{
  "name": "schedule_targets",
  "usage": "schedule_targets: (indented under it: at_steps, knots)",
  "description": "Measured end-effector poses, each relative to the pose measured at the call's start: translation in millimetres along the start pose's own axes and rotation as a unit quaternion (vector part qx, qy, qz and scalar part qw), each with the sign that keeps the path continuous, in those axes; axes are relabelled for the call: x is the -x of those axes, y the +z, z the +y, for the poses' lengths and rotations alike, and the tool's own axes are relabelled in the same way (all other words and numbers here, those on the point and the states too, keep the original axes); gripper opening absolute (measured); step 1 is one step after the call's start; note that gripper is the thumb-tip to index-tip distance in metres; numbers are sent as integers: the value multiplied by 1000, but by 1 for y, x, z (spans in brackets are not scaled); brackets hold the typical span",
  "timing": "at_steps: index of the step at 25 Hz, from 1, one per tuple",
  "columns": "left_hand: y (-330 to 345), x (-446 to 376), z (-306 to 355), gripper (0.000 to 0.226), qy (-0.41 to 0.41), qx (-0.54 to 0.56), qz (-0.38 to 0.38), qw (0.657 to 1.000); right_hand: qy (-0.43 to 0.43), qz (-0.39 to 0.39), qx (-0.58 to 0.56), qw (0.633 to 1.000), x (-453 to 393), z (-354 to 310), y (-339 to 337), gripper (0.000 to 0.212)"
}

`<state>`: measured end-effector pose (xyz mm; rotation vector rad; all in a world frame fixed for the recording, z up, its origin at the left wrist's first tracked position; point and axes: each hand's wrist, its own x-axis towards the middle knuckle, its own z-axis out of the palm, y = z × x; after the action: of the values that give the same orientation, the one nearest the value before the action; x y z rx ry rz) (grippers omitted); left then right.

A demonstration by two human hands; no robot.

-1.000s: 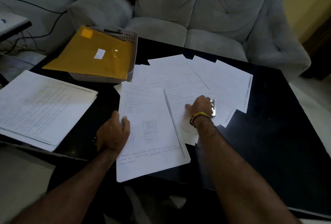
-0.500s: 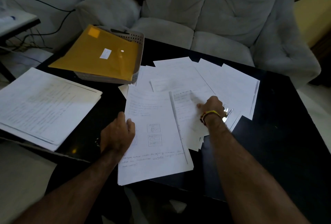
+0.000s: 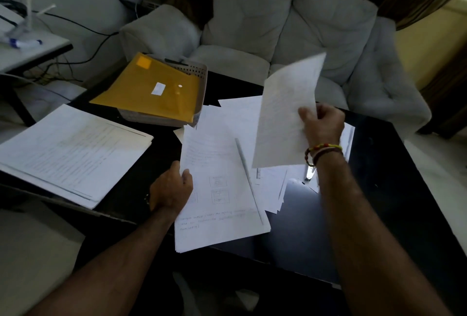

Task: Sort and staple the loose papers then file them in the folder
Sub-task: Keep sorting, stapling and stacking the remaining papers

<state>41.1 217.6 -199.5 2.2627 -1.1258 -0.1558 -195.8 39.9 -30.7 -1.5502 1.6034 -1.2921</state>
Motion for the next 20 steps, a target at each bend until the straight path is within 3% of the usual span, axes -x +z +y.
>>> schedule_targets:
  at_steps: [2, 4, 5, 8, 10, 14, 17, 20]
  knots:
    - [-1, 0, -1, 21, -17, 33, -9, 999, 24, -45, -115, 992, 9, -14, 1, 12]
    - [-5, 2, -3, 24, -27, 54, -9, 998, 130, -126, -203, 962, 30, -7, 13, 7]
    - [-8, 3, -4, 26, -28, 60, -8, 998, 178, -158, -185, 954, 41, 6, 19, 7]
    - [-10, 2, -8, 29, -31, 66, -18, 997, 238, -198, 8, 951, 72, 50, 26, 25]
    - [-9, 1, -5, 27, -28, 68, -11, 997, 231, -230, 93, 941, 91, 78, 26, 19]
    - [-8, 2, -3, 36, -47, 131, -1, 990, 190, -246, 186, 932, 111, 103, 42, 40]
    - [-8, 1, -8, 39, -25, 114, -23, 993, 164, -244, 270, 917, 111, 103, 58, 32]
    - [-8, 1, -5, 39, -30, 76, -36, 996, 184, -239, 312, 901, 113, 102, 69, 66]
